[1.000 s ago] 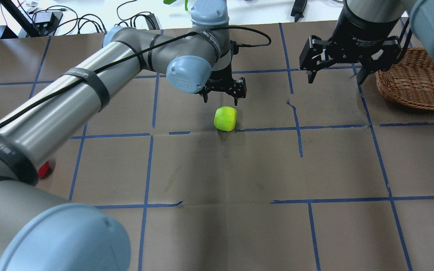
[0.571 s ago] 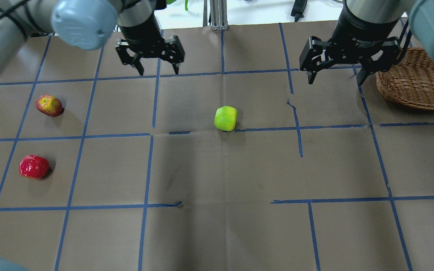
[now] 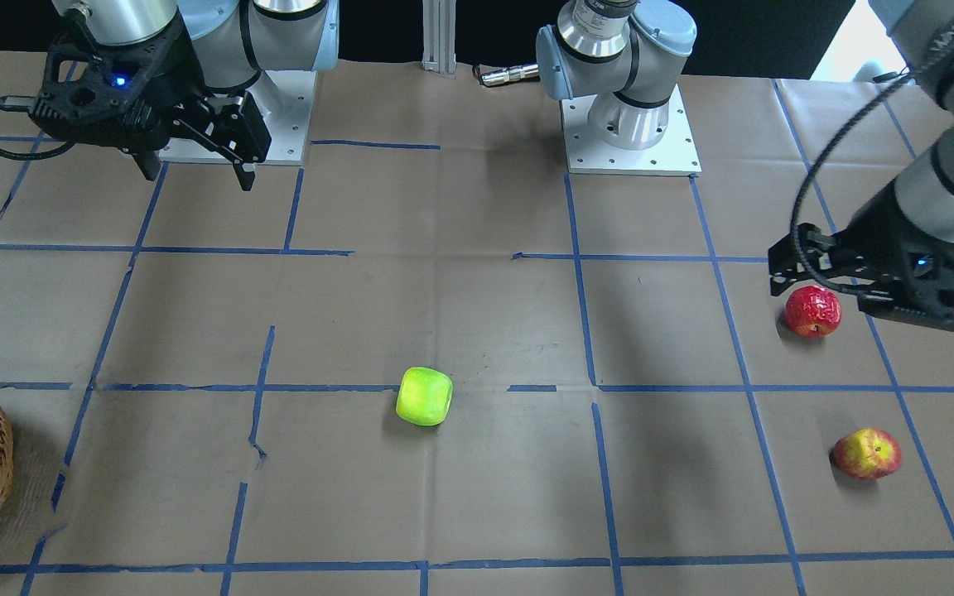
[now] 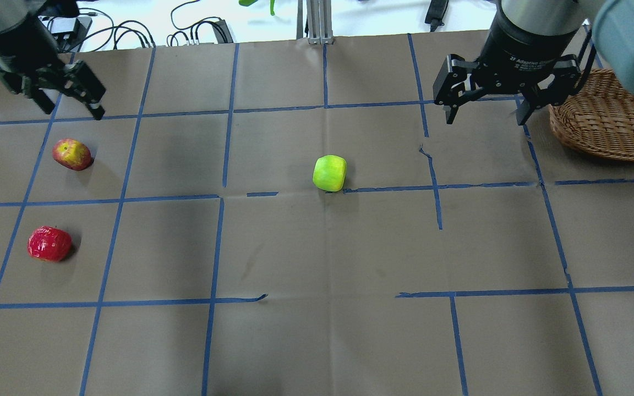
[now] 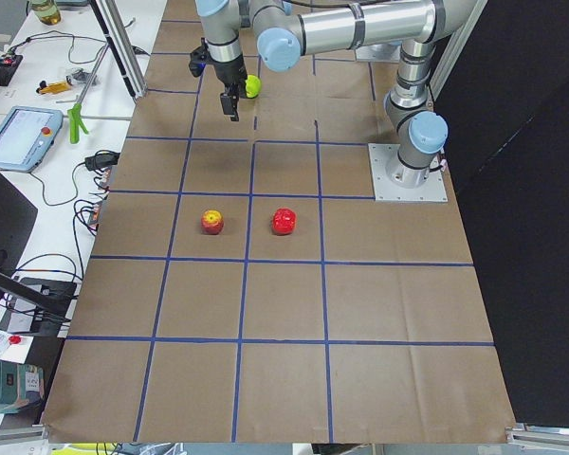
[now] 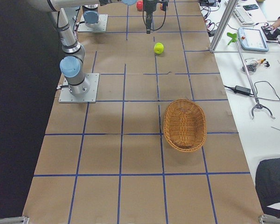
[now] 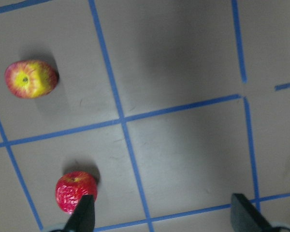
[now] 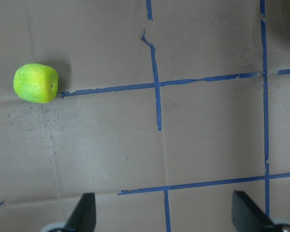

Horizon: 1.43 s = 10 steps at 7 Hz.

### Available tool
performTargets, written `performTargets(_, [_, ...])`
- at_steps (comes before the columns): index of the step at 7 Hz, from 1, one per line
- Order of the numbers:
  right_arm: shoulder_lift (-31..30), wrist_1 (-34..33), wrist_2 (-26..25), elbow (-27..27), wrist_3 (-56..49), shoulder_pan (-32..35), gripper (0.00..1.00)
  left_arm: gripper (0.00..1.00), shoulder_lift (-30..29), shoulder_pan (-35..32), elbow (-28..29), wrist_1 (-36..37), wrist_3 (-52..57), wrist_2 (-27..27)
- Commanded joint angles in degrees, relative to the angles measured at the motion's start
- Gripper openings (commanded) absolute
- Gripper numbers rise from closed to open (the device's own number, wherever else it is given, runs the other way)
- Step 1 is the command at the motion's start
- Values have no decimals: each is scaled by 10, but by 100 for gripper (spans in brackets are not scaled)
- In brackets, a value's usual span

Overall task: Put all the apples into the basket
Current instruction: 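Raise the left gripper and move it back toward the red apple, then lower the right gripper onto the green apple while the left grasps the red apple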

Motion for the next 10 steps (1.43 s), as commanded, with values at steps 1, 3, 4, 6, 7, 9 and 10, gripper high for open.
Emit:
performTargets(1, [15, -33, 4, 17, 42, 20, 99, 98, 24, 104, -76, 28, 125, 3])
performTargets(3, [100, -129, 44, 20, 120, 92, 100, 98, 27, 176, -203, 213, 206, 6])
performTargets(4, [147, -171, 45, 18, 143, 114, 100, 98, 27, 196, -262, 309, 215, 7])
performTargets(6, [212, -235, 40, 18, 170, 144, 99, 98, 11, 199, -295, 362, 213, 4])
performTargets(7, [245, -264, 41, 18, 188, 150, 99, 97, -3, 199, -303, 363, 212, 2])
performTargets(9, [302, -317, 36, 18, 217, 165, 99, 97, -26, 199, -321, 378, 213, 5])
performTargets(10, [320, -326, 34, 18, 217, 166, 99, 97, -32, 199, -331, 379, 214, 8])
